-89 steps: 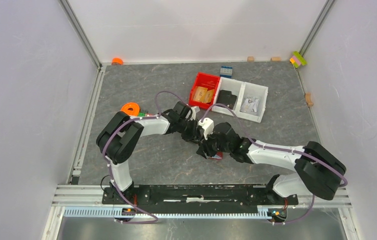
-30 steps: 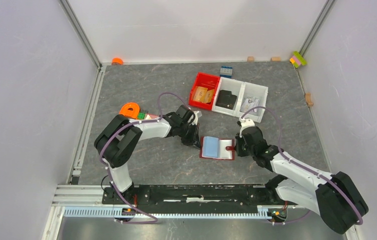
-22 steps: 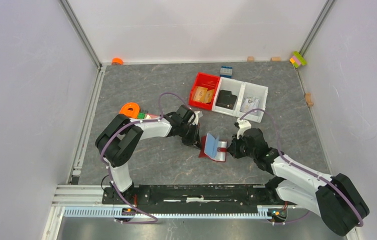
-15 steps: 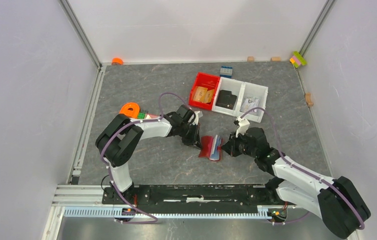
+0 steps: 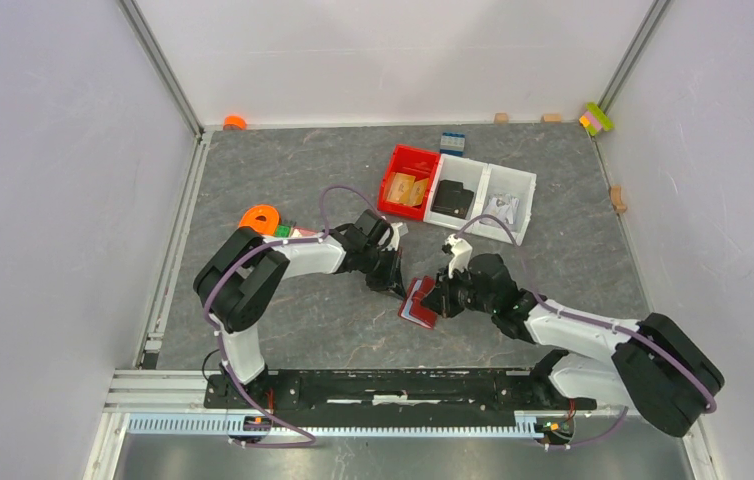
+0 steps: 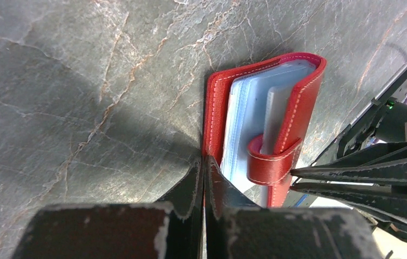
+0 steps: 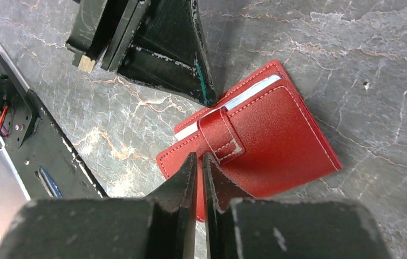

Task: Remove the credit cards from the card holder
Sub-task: Close the card holder at the center of the board.

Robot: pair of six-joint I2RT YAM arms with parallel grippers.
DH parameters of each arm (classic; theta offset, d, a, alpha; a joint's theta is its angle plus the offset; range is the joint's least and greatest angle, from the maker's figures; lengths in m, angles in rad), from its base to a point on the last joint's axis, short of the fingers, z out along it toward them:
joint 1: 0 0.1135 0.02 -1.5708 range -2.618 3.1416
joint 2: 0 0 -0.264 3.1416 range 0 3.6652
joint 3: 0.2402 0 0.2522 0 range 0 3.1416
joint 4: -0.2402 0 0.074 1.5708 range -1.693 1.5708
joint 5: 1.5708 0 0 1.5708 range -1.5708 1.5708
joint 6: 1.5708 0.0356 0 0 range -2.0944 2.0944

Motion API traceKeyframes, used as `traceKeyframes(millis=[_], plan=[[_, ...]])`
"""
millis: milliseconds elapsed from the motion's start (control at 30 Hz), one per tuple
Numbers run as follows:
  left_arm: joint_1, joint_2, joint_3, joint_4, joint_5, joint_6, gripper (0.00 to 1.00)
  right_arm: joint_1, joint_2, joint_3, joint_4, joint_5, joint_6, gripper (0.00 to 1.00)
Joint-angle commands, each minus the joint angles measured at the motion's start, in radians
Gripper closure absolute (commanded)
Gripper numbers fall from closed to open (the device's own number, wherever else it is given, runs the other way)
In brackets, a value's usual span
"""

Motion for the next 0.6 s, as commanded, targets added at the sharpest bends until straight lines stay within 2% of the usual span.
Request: traceKeyframes(millis=[0,133,300,433,567], plan=[[-0.011,0.024,0.012,-0.032,-0.029,0.05,0.98,0.025,0.043,0.058,0.031,0.072,-0.014,0.89],[-0.007,-0.033,-0.003,-0.041,-0.07,0.057,0.98,0.026,0.064,0.028,0.074,0.118,-0.02,0.87],[0.004,-0.159,-0.051,-0.049,-0.186,0.064,0.98,0.027,0.131,0.0,0.163,0.13,-0.021,0.86],[0.006,-0.236,-0.089,-0.026,-0.237,0.063,0.96,0.018,0.246,-0.045,0.319,0.125,0.018,0.92],[0.006,-0.235,-0.1,0.004,-0.21,0.058,0.95,-0.009,0.362,-0.089,0.506,0.047,0.077,0.94]])
